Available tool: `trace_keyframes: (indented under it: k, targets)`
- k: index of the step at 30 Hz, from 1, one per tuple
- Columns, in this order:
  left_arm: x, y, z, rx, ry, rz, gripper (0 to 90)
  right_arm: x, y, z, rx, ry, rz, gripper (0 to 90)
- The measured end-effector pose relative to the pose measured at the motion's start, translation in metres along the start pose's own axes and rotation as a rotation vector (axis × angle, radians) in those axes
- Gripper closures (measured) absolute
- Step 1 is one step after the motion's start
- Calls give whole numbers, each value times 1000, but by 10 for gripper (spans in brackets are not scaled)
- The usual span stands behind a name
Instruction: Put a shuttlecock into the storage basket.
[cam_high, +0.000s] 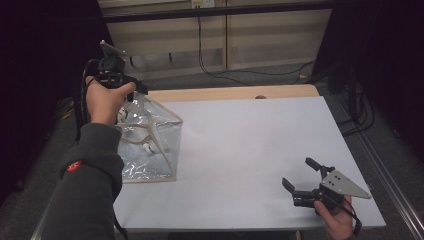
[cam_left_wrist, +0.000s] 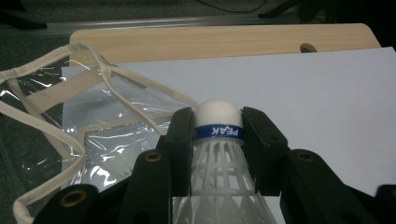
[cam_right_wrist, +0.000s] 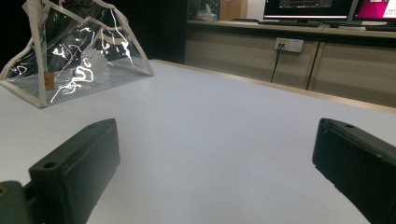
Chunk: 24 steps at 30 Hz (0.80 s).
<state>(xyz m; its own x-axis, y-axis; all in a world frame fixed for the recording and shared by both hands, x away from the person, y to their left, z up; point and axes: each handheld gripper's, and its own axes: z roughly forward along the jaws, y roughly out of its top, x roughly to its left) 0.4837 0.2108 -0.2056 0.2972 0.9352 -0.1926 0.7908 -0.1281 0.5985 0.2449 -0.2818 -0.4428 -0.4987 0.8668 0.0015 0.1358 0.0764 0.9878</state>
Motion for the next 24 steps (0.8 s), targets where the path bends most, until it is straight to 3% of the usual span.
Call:
trace_keyframes:
  k: [24]
  targets:
    - [15, -9, 8, -8, 43, 4, 653, 1, 0, 0, 2, 3, -4, 10]
